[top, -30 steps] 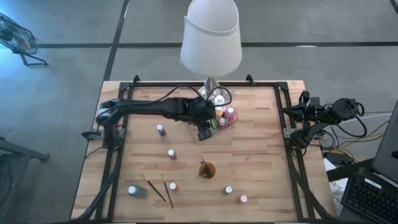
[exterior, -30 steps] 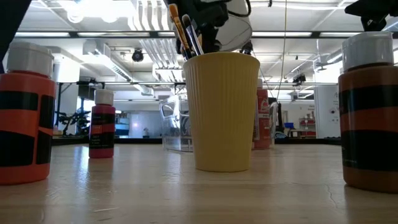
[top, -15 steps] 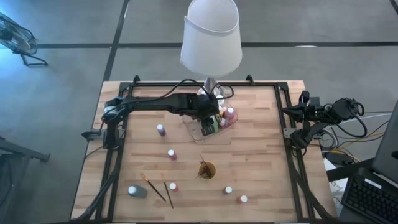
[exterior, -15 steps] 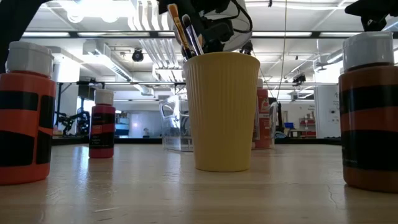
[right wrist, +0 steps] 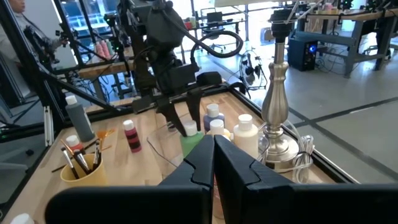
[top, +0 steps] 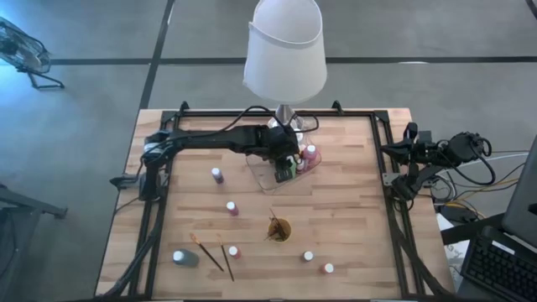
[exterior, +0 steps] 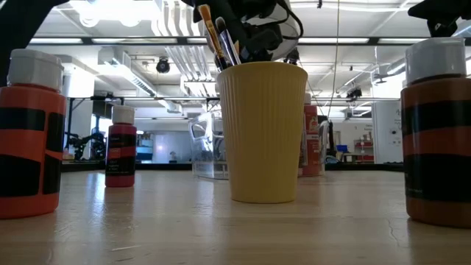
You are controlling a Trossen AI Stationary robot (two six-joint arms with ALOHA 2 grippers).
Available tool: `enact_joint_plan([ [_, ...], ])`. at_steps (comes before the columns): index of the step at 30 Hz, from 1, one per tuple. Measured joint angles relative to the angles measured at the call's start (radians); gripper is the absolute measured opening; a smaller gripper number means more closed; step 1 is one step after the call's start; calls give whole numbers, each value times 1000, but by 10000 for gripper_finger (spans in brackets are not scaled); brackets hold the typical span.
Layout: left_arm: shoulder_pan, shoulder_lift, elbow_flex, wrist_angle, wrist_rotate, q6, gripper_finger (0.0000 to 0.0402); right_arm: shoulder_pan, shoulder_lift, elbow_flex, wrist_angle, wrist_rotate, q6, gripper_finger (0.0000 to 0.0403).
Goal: Pick & Place Paint Supplies
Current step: Put the green bottle into the transparent bin, then put the purple bottle into the transparent bin
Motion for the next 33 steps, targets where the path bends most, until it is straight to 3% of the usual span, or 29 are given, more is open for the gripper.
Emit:
enact_joint_plan([
  [8, 0, 4, 12, 3, -1, 14, 163, 0, 0, 0, 0, 0, 0, 8],
  [25, 0, 3, 11, 17, -2, 35, 166, 0, 0, 0, 0, 0, 0, 8],
  [33, 0, 2, 11, 16, -2, 37, 213, 0, 0, 0, 0, 0, 0, 8],
])
